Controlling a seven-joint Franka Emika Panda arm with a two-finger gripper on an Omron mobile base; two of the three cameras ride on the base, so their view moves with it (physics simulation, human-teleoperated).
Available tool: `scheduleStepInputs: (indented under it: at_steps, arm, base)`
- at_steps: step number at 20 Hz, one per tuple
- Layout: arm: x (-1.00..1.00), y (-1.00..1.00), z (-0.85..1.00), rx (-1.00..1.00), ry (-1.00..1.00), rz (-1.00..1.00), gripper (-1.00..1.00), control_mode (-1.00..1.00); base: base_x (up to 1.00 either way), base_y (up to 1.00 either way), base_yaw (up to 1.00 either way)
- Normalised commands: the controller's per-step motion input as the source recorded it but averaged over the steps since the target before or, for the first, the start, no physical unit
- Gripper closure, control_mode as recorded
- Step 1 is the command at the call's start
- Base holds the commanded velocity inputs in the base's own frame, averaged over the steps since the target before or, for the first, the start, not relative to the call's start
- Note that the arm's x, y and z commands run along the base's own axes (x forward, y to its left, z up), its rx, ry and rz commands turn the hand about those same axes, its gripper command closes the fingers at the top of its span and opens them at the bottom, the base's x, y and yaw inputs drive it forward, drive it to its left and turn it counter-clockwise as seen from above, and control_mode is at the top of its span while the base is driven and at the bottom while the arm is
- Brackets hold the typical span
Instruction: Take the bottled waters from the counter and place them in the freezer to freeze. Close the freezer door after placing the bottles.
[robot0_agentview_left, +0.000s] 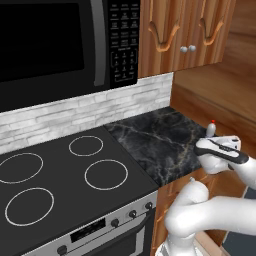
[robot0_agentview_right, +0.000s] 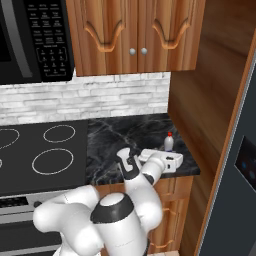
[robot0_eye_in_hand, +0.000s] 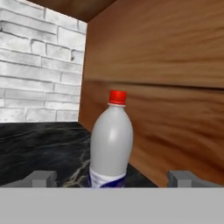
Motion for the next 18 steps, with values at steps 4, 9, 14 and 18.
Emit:
scheduleStepInputs:
  at_steps: [4,9,14,18]
  arm:
    - [0.07,0.00,0.00,0.00,0.00,0.00,-1.00,-1.00]
    - [0.12,0.00,0.00,0.00,0.00,0.00,-1.00,-1.00]
    - [0.17,0.00,0.00,0.00,0.00,0.00,-1.00,-1.00]
    - [0.19,0.00,0.00,0.00,0.00,0.00,-1.00,-1.00]
  base:
    - [0.00,0.00,0.00]
    - [0.00,0.00,0.00]
    - [0.00,0.00,0.00]
    - [0.00,0.00,0.00]
